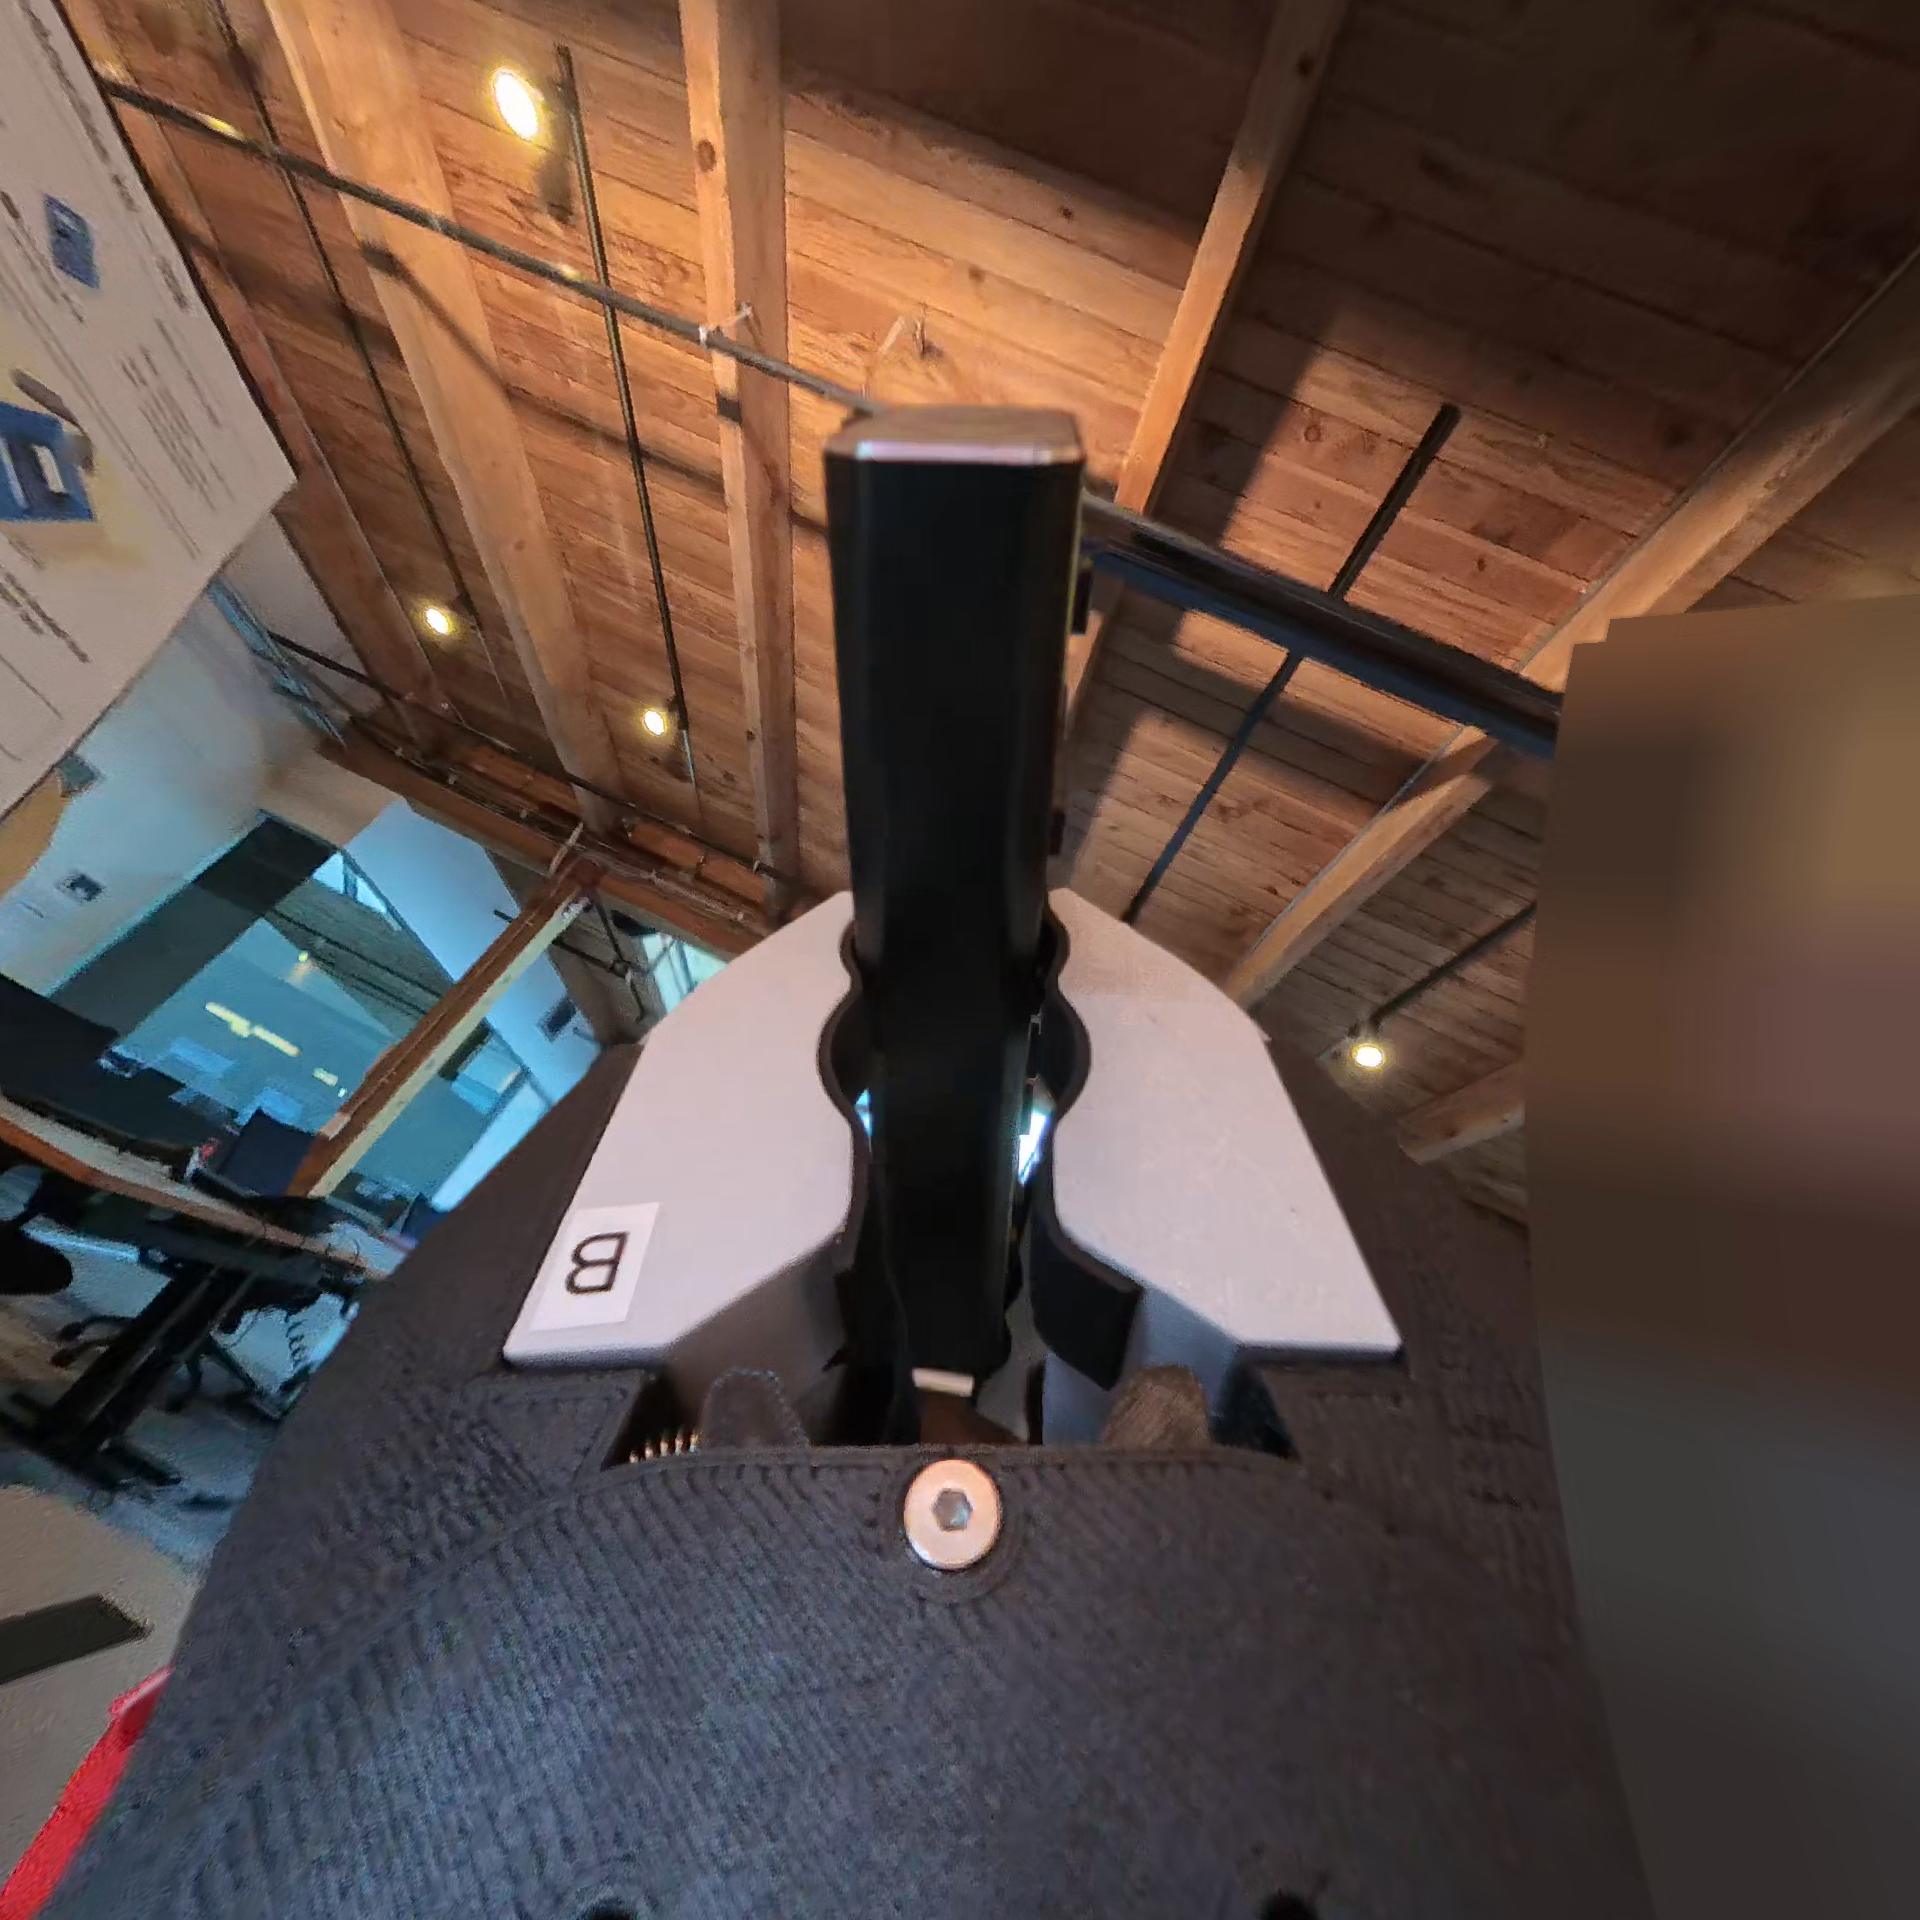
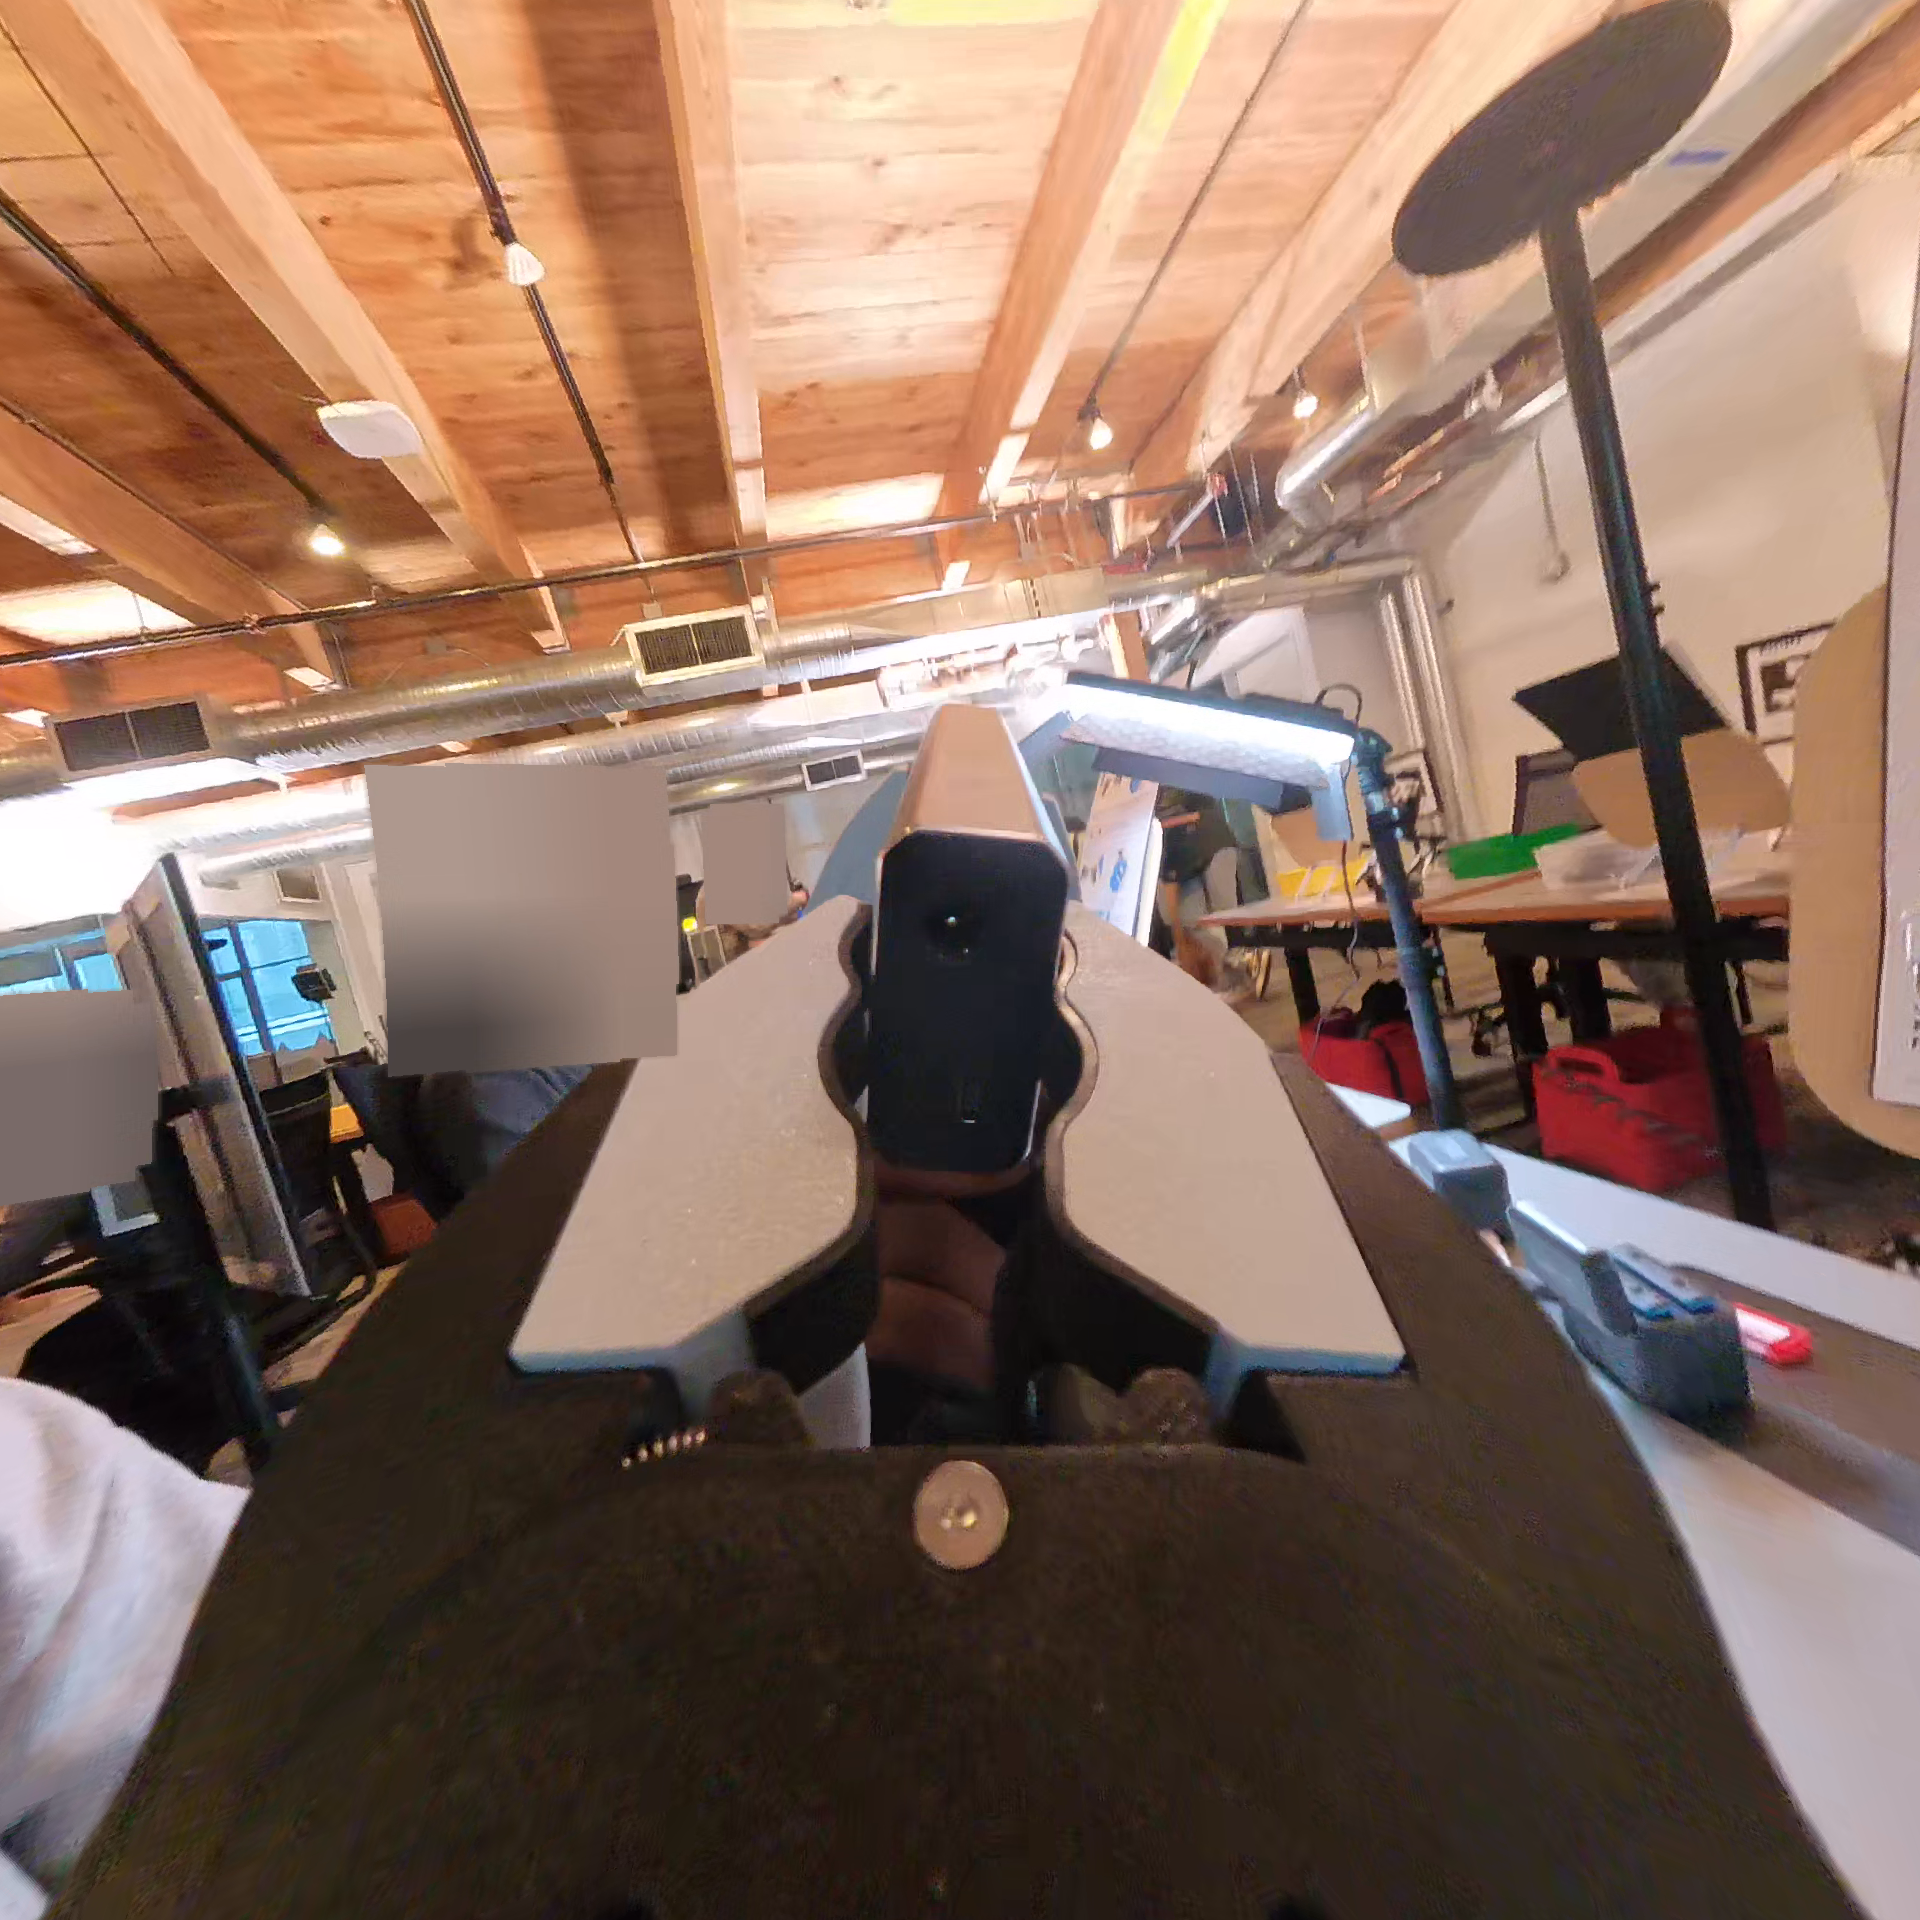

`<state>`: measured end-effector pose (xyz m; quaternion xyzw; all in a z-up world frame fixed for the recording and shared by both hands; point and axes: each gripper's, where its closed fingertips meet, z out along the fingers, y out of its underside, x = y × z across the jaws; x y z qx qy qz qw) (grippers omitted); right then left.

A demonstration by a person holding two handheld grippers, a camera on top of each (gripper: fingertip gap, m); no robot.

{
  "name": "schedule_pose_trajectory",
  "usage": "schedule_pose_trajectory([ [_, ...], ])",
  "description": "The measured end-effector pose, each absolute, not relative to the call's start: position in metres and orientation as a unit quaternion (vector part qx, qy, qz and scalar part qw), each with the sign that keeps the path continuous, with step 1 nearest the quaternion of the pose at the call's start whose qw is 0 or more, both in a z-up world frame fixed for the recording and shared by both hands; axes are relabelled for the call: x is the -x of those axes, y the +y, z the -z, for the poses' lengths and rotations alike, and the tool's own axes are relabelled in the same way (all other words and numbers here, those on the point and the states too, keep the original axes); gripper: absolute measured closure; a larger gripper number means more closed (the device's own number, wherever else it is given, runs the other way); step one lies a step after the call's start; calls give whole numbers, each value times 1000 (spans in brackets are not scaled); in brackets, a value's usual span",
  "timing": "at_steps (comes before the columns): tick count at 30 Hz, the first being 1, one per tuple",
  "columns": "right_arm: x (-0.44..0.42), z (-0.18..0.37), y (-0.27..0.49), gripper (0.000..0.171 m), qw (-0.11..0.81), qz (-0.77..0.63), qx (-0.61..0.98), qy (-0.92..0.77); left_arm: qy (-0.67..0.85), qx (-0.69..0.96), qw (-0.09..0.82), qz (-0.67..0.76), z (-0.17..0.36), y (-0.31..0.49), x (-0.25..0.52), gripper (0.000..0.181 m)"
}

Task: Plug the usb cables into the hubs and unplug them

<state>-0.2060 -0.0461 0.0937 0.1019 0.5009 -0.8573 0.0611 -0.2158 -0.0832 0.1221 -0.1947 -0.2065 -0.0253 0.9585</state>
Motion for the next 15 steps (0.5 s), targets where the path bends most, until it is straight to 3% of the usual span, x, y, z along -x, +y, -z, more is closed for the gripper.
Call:
schedule_pose_trajectory([
  [1, 207, -96, -41, 141, 60, 854, -106, 506, -211, 209, 955, 21, -121, -80, 218, 152],
  [8, 219, -113, 4, 142, -61, 844, -93, 525, -279, 219, 925, -134, -118, -132, 244, 111],
  [15, 257, -58, 0, 143, -180, 694, -119, 687, -289, 247, 822, -424, -146, -207, 214, 112],
])
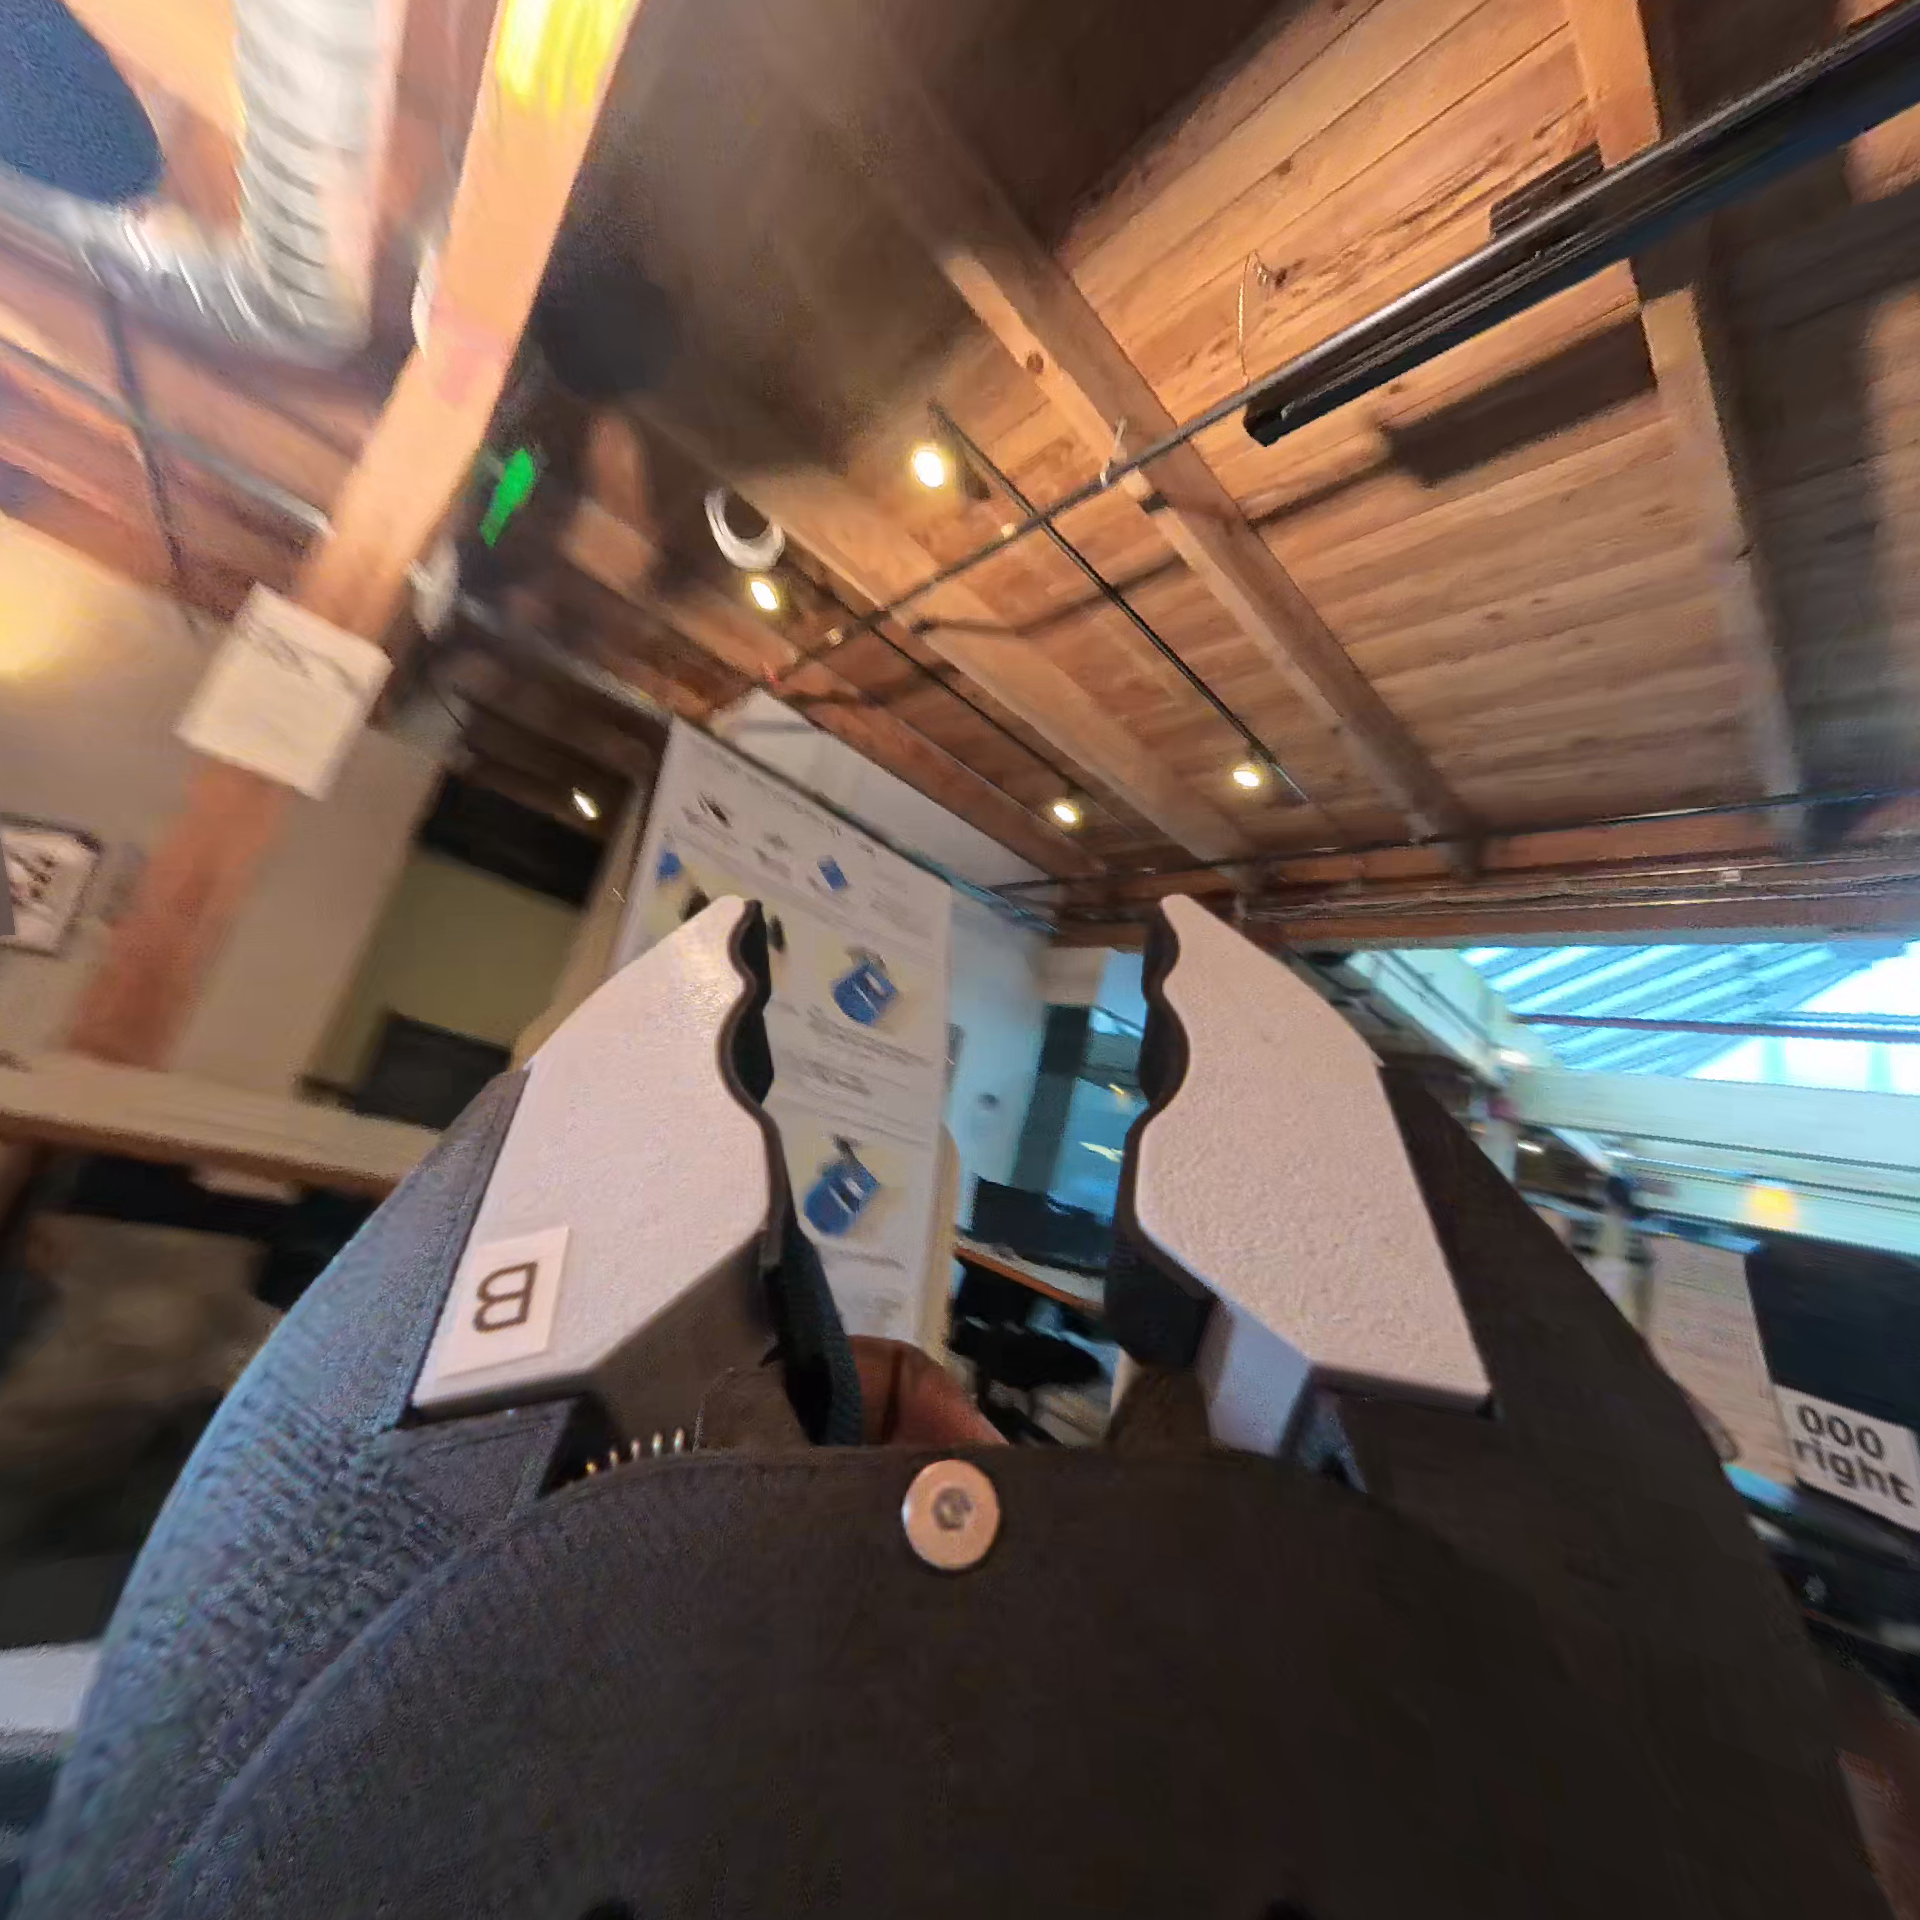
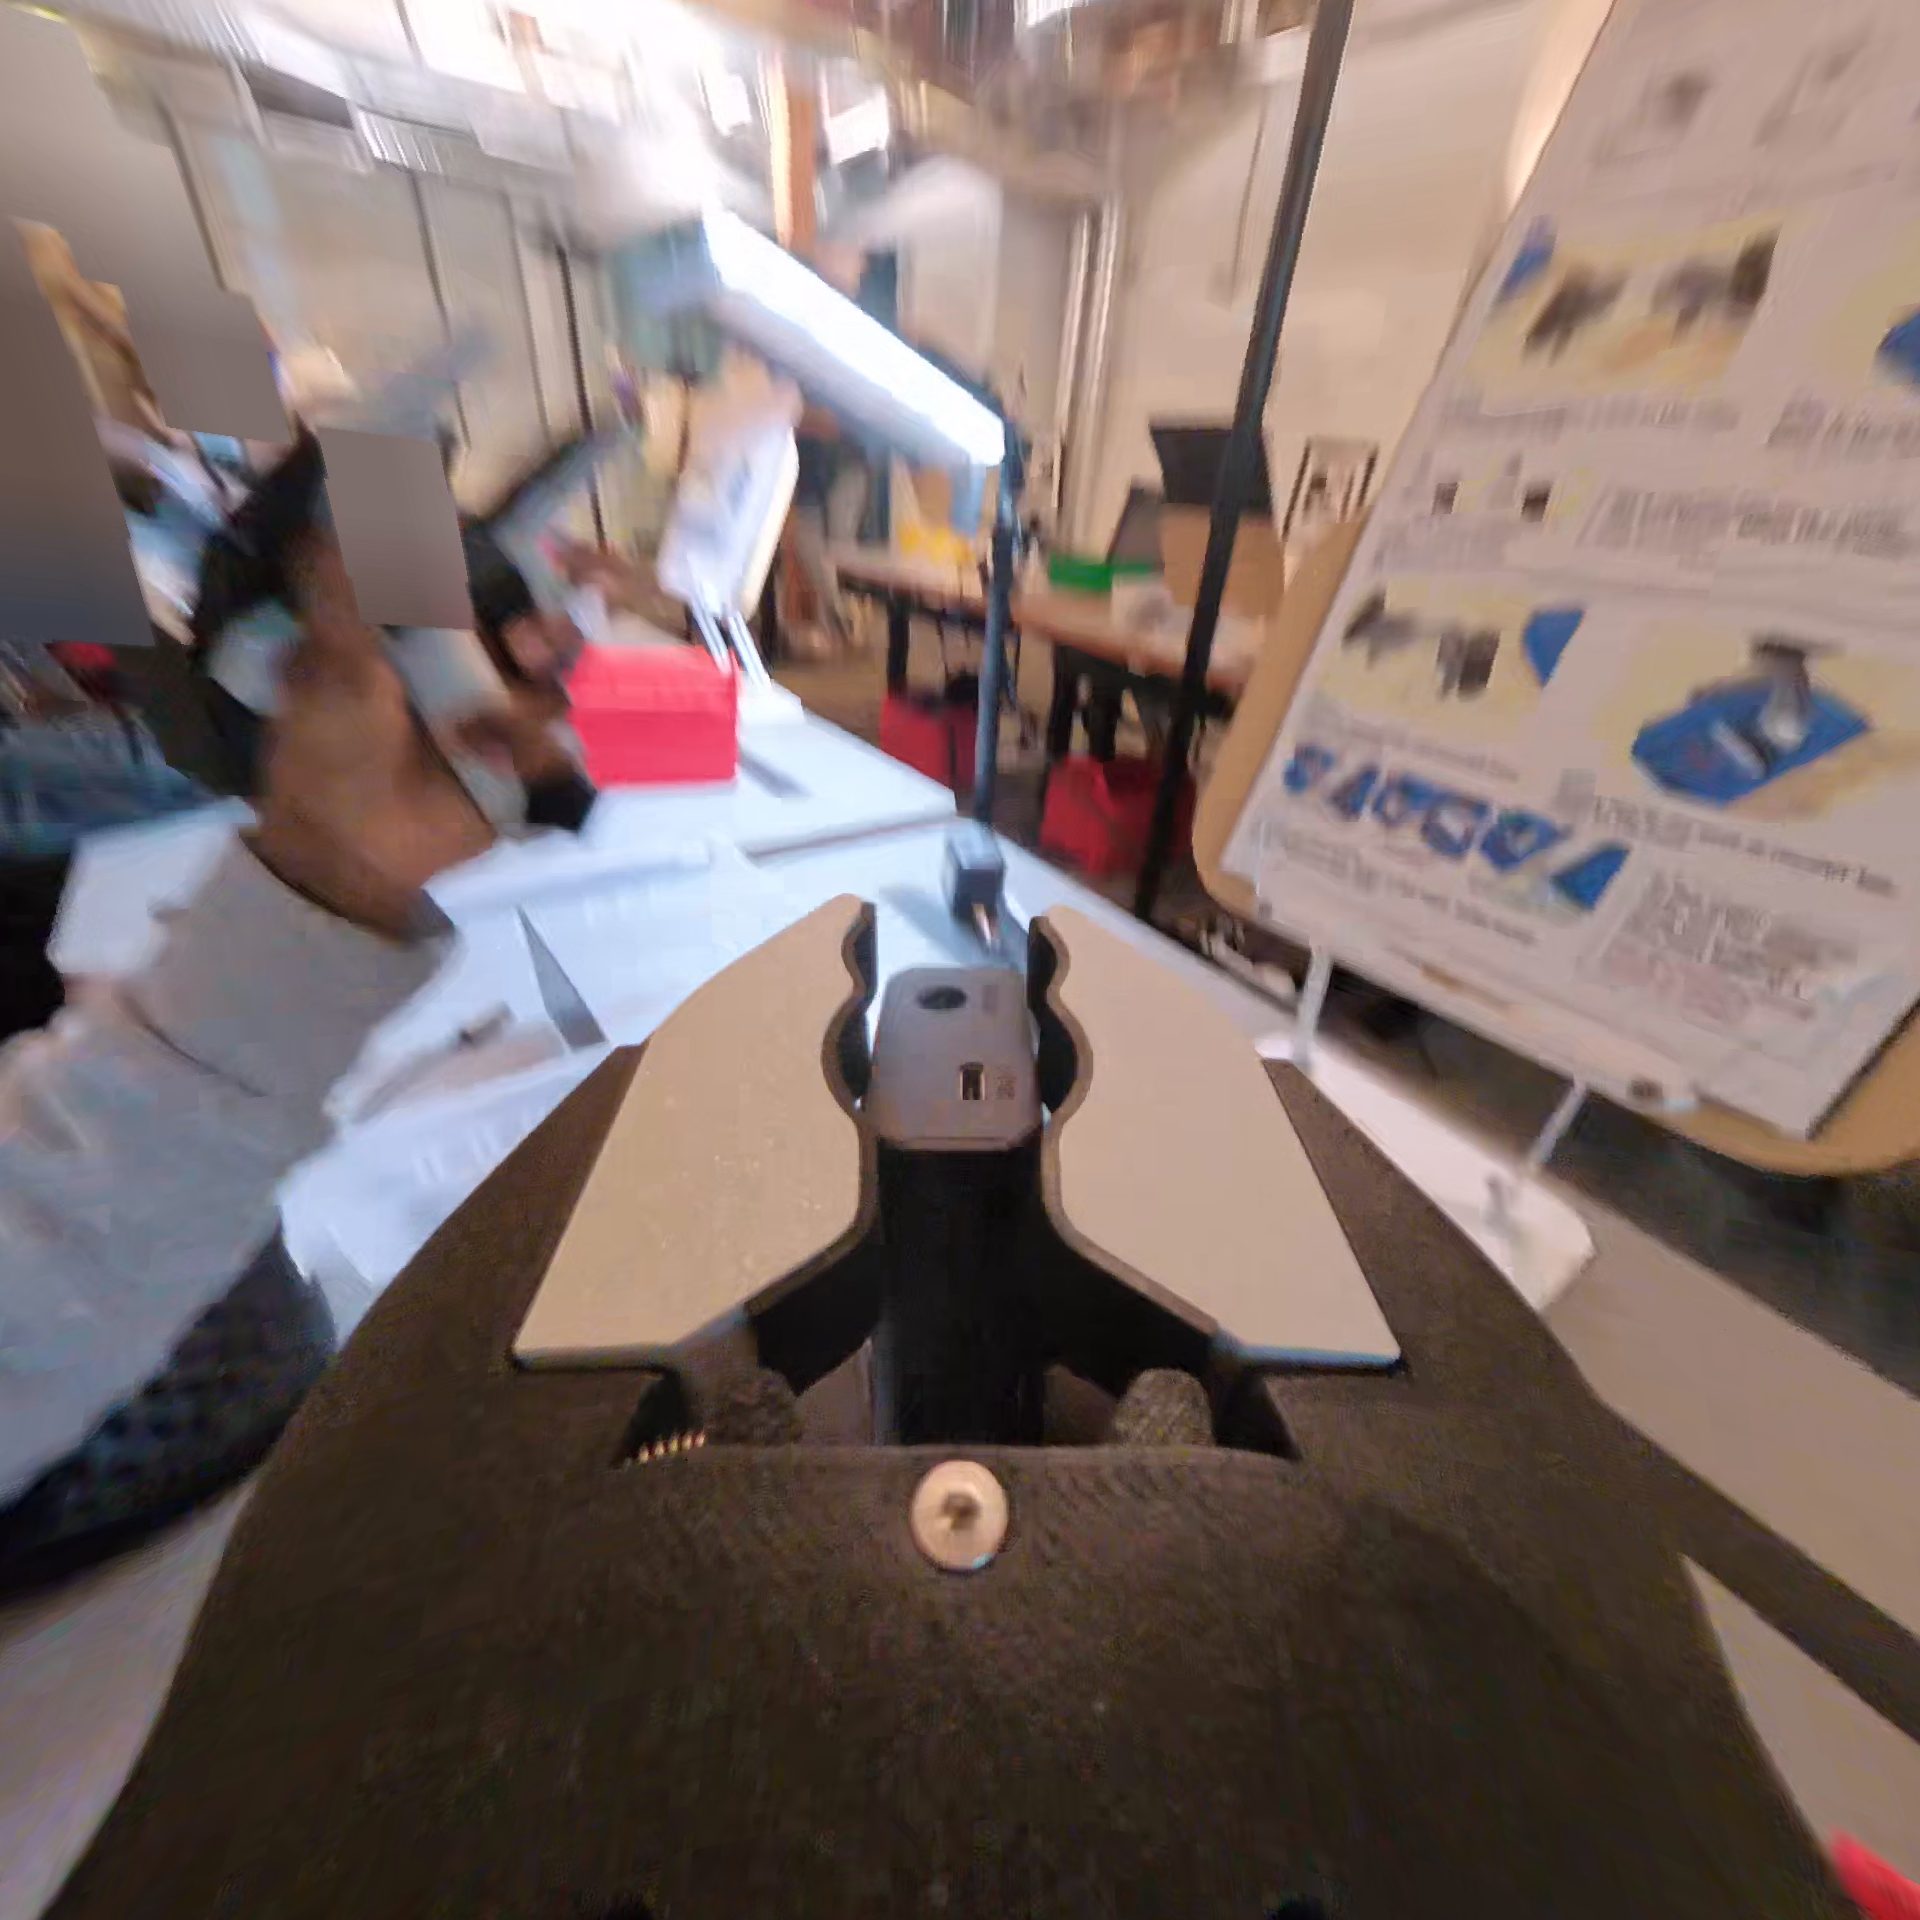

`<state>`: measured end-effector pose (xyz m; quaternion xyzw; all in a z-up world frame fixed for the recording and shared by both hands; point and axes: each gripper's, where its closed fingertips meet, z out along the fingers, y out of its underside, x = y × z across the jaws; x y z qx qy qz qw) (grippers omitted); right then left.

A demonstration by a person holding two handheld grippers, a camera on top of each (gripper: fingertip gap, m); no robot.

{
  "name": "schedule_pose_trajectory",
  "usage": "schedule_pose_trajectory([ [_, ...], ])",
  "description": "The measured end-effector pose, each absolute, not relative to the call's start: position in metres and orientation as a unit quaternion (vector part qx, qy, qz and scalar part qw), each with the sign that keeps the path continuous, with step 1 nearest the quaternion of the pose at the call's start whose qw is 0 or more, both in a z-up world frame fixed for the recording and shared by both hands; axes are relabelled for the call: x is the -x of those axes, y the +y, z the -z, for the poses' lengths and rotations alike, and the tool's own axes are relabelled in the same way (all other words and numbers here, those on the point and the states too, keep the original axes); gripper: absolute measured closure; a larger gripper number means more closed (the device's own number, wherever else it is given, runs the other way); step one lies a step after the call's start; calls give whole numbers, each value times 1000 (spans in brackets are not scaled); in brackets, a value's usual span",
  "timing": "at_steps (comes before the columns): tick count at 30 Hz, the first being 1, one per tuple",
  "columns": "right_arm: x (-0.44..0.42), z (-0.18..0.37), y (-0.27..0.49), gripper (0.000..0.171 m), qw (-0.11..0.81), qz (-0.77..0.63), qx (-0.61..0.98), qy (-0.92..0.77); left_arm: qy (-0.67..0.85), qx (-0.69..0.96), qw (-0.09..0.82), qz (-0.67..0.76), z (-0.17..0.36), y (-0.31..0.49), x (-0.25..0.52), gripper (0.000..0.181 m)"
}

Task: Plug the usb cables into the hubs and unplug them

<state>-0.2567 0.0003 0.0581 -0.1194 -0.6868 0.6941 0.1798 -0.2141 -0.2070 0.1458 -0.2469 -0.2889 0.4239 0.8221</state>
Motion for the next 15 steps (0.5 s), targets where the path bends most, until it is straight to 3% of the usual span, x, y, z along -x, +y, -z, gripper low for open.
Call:
schedule_pose_trajectory([
  [2, 277, -37, 0, 171, 206, -657, 133, -713, -261, 225, 811, -472, -157, -215, 195, 119],
  [4, 281, -10, -1, 171, 152, -614, 130, -764, -248, 213, 805, -495, -162, -217, 184, 122],
  [6, 298, 33, 9, 171, 165, -534, 135, -818, -233, 234, 806, -492, -163, -206, 184, 122],
  [8, 282, 79, 5, 171, 33, -499, 118, -858, -247, 279, 808, -457, -155, -187, 199, 122],
  [10, 268, 104, 5, 171, -23, -476, 106, -873, -248, 344, 804, -417, -144, -160, 213, 122],
  [15, 274, 124, 42, 151, 80, -372, 135, -915, -225, 409, 789, -400, -133, -126, 222, 122],
])
